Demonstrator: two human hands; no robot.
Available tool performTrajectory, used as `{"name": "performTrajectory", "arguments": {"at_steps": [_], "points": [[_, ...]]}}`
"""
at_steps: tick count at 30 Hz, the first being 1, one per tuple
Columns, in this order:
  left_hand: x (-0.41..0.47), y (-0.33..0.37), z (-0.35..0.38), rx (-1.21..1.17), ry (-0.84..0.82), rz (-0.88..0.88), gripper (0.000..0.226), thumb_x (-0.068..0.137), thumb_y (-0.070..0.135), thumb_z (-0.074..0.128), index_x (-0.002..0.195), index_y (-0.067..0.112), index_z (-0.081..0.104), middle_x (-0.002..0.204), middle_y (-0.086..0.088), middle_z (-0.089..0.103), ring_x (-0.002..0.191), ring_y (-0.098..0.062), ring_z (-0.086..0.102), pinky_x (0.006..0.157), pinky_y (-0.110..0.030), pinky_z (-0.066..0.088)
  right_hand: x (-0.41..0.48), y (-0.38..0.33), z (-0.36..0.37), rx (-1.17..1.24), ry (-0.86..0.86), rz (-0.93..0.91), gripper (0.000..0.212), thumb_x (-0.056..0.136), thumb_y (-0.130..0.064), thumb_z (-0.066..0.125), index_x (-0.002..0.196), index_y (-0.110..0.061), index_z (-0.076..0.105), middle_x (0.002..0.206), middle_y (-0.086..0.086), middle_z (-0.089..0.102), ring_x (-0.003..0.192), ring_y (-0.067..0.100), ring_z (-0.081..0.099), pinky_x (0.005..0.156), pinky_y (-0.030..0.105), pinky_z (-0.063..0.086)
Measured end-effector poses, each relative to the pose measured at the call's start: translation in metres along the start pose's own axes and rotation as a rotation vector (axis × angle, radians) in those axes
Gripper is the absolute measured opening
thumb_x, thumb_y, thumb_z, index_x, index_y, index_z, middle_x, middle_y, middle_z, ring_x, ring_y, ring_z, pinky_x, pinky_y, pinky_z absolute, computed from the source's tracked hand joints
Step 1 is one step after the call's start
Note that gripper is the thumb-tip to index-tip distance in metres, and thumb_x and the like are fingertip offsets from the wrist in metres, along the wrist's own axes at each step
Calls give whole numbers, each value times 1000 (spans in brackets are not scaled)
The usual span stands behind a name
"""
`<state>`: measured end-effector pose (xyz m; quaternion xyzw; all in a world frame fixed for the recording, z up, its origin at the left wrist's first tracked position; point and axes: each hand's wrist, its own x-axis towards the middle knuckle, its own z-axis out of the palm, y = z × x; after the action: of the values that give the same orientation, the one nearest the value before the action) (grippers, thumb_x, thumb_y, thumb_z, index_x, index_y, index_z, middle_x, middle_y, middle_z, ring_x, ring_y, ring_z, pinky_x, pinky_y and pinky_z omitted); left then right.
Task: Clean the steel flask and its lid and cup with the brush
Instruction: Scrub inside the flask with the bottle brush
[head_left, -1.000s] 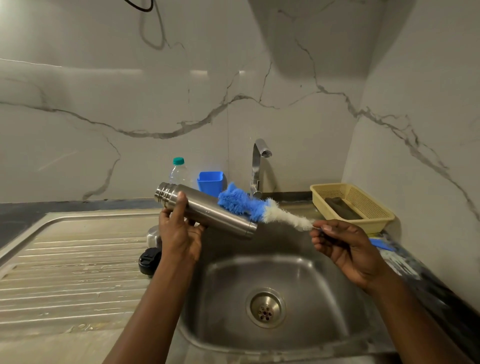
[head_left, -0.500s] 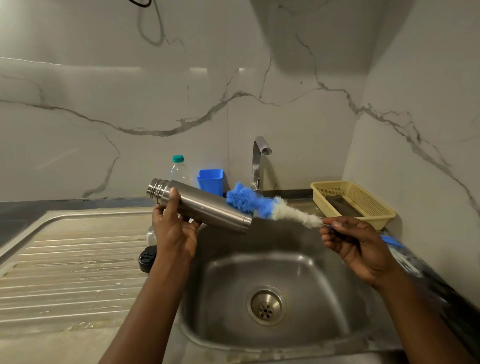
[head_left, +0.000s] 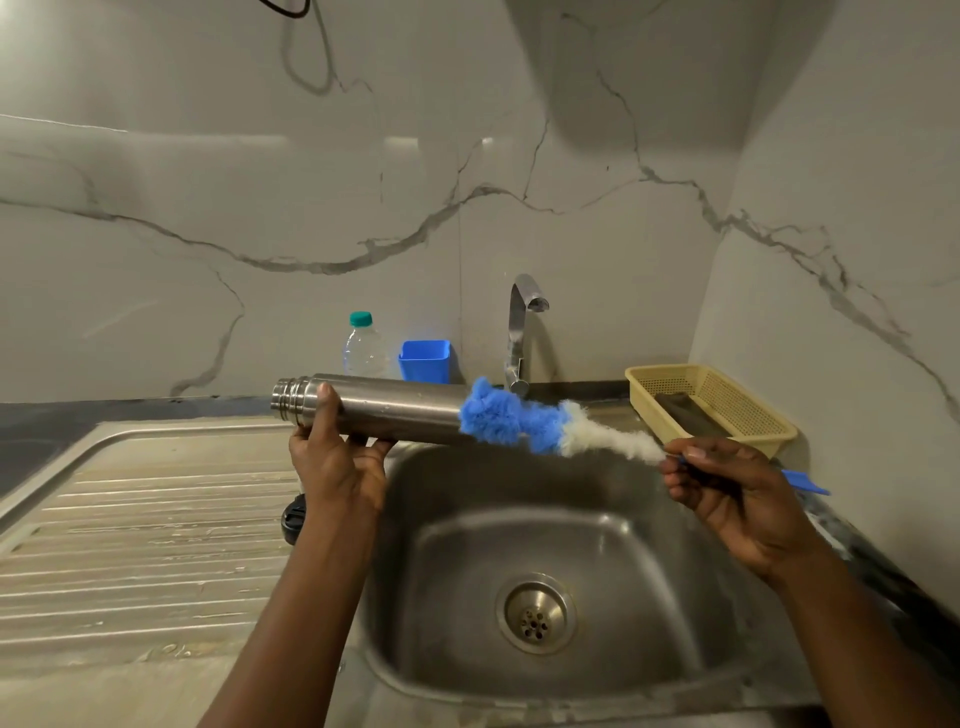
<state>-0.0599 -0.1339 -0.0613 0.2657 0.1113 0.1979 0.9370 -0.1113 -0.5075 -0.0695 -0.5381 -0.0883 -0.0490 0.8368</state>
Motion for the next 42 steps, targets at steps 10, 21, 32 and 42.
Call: {"name": "performTrajectory", "arguments": {"at_steps": [10, 21, 32, 42], "points": [[-10, -8, 7, 31, -22, -29, 57, 99, 22, 72, 148, 15, 43, 138, -14, 63, 123, -37, 66, 82, -62, 63, 5, 7, 7, -64, -78, -4, 51, 51, -34, 101, 89, -5, 83, 82, 18, 77, 70, 22, 76, 65, 27, 63], [-16, -6, 10, 22, -100, -24, 56, 102, 28, 66, 152, 12, 49, 149, -19, 58, 131, -38, 62, 74, -51, 64, 2, 6, 17, 4, -42, 42, 26, 83, -5, 57, 83, -4, 83, 75, 17, 74, 63, 20, 73, 61, 26, 62], [-14, -14, 7, 32, -99, -41, 69, 92, 43, 79, 146, 12, 50, 146, -24, 58, 133, -39, 61, 106, -65, 52, 1, 11, 25, -1, -23, 76, 19, 76, -10, 67, 84, -3, 83, 76, 18, 75, 63, 20, 73, 59, 25, 61], [-21, -21, 14, 151, -80, -49, 62, 91, 38, 78, 139, 12, 49, 128, -16, 67, 111, -29, 73, 99, -54, 59, 2, 16, 28, 19, -34, 85, 28, 84, -4, 55, 85, -3, 83, 77, 18, 75, 64, 20, 73, 60, 25, 61]]}}
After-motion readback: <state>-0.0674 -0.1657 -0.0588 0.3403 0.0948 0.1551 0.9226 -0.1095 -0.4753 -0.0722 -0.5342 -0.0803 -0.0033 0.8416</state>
